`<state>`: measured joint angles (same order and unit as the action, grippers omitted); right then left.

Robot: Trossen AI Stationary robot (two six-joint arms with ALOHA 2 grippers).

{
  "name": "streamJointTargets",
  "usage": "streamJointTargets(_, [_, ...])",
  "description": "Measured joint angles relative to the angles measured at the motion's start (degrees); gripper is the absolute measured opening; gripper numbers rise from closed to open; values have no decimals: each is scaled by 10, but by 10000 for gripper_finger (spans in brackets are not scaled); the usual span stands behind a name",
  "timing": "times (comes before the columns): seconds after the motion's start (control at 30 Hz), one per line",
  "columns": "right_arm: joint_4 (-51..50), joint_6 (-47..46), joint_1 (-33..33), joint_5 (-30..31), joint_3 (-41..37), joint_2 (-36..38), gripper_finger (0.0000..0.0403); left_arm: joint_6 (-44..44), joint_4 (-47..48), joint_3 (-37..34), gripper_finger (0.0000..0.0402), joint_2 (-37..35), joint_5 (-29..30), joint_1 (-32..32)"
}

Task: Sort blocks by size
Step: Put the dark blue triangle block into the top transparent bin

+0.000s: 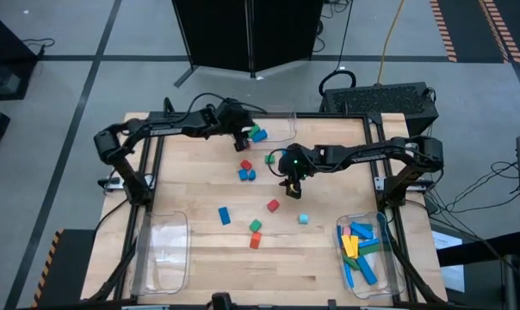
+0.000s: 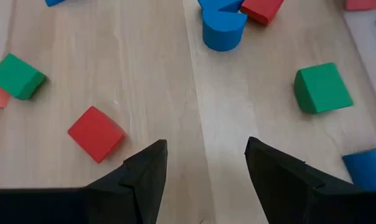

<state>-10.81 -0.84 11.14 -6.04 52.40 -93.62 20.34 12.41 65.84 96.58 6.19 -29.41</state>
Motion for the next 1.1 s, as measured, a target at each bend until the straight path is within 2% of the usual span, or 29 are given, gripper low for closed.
streamJointTargets(0.13, [3,1,0,0,0,-32,210,0,23,0,206,-42,4,32])
streamJointTargets(0.43, [21,14,-31,7,0,-77,210,-33,150,-3,205,-98,-7,96])
streamJointTargets(0.67, [46,26,-66,41,0,-73,210,-33,190,-61,205,-112,-37,163])
streamJointTargets(0.77, [47,31,-75,47,0,-73,210,-34,202,-82,205,-113,-58,188])
streamJointTargets(0.9, [56,35,-79,47,0,-73,210,-29,232,-89,205,-113,-114,220])
streamJointTargets(1.0, [64,40,-79,47,0,-73,210,1,268,-91,205,-113,-152,243])
streamJointTargets(1.1, [64,46,-79,46,0,-73,210,46,294,-91,205,-113,-162,270])
